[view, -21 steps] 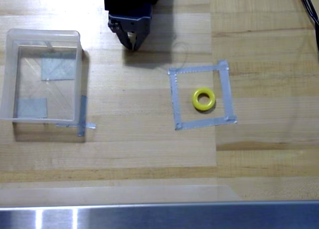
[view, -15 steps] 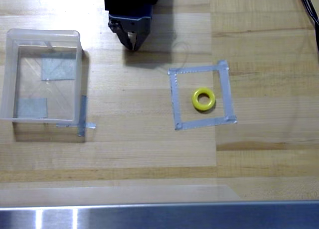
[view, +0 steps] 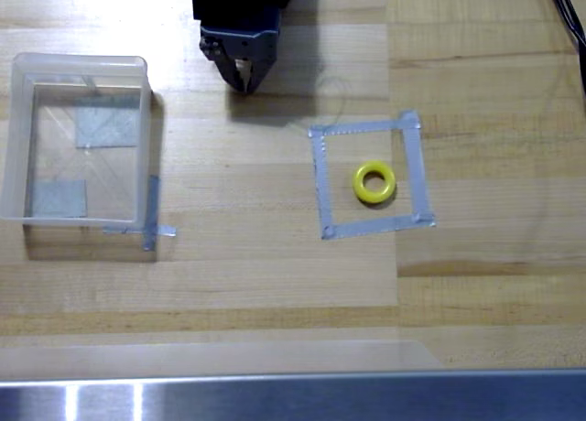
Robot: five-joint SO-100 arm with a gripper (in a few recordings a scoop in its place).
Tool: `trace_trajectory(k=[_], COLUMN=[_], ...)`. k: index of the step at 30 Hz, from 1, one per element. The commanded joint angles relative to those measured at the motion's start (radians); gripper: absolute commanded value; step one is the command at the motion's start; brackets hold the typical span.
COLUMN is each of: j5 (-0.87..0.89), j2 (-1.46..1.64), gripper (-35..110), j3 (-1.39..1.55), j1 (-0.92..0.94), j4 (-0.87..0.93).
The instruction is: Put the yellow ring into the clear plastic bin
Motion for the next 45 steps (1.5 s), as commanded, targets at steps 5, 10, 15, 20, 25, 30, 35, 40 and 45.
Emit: trace_trajectory(k=[5,10,15,20,25,30,35,40,45], j5=[0.005,0.005,0.005,0.005,0.005,0.005,0.005,0.025,0.034], j2=[0.008,0.008,0.008,0.008,0.008,0.008,0.008,0.009,-0.003], gripper=[1,1,1,1,1,1,1,1,1], j3=[-0.011,-0.011,-0.011,-0.011,-0.011,-0.011,-0.015,-0.081,-0.184], j1=[0.011,0.011,0.011,0.011,0.011,0.008,0.008,-0.055,-0.149], j4=[0.037,0.037,0.037,0.037,0.037,0.037,0.028,-0.012,-0.156])
